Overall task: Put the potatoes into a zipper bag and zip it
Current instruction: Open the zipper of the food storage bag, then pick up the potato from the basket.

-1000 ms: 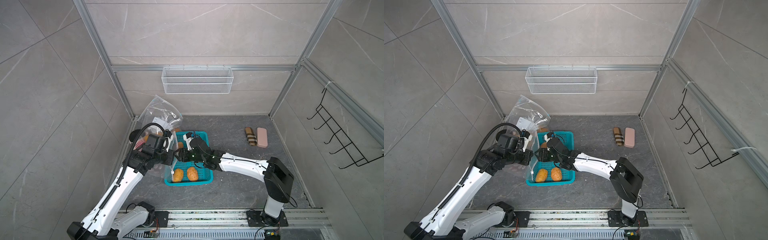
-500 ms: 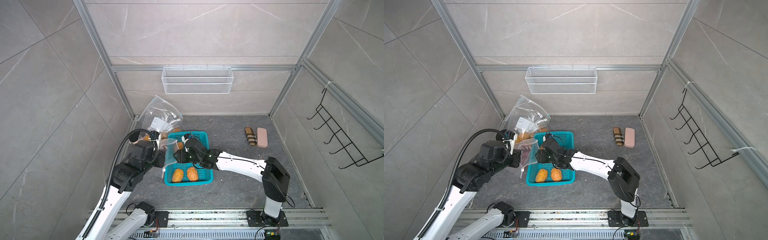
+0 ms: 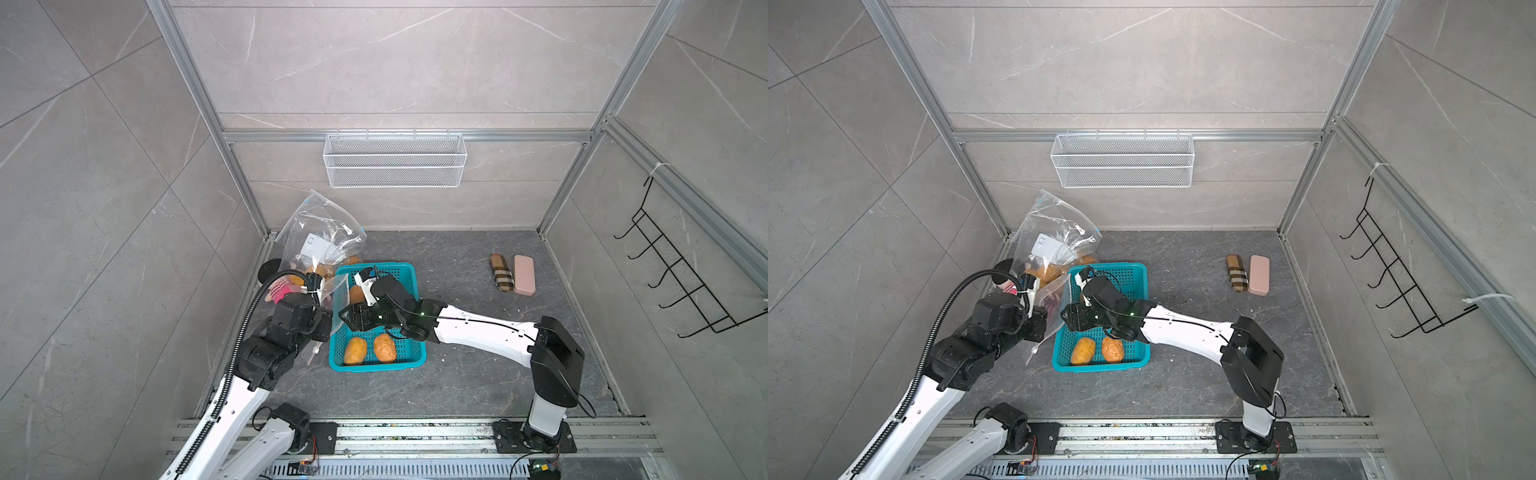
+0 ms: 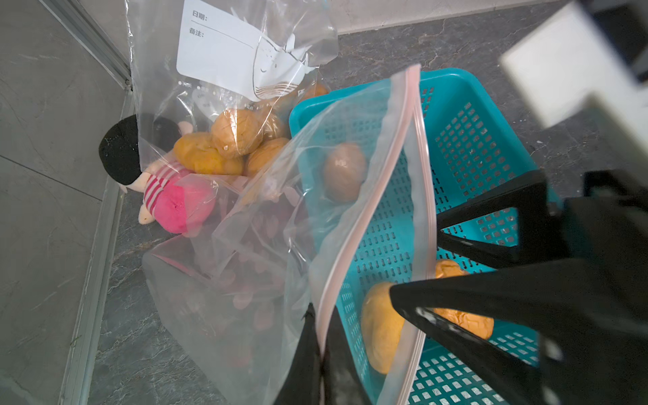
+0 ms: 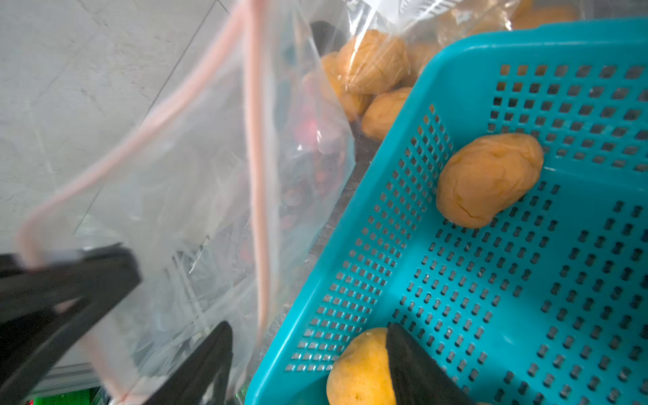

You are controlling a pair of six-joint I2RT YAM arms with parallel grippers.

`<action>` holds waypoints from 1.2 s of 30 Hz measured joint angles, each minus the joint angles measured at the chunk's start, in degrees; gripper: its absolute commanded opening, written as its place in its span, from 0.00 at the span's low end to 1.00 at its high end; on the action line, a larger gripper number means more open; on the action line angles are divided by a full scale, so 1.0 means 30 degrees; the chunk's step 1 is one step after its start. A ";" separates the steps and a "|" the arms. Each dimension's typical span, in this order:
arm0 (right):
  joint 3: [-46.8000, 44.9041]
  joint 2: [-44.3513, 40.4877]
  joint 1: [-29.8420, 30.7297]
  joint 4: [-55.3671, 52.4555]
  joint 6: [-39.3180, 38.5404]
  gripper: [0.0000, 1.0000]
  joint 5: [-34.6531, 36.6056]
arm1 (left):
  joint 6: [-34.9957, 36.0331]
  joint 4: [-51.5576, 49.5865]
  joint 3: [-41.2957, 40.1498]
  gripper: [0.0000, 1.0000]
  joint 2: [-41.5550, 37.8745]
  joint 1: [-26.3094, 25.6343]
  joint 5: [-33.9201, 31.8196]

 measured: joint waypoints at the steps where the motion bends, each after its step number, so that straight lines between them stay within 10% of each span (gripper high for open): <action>1: -0.0109 -0.0357 0.0000 0.0168 -0.0306 0.73 -0.0022 | 0.0029 0.0058 -0.0058 0.00 -0.0036 0.0000 -0.0029; 10: -0.1960 -0.2943 -0.0131 0.2076 -0.1698 0.79 0.2251 | 0.0233 0.0423 -0.0430 0.00 -0.0481 0.0095 -0.0131; 36: 0.8204 1.0018 -0.3475 -0.2812 0.4269 0.75 -0.0066 | 0.0233 0.0940 -0.1180 0.00 -0.1122 0.0495 0.0182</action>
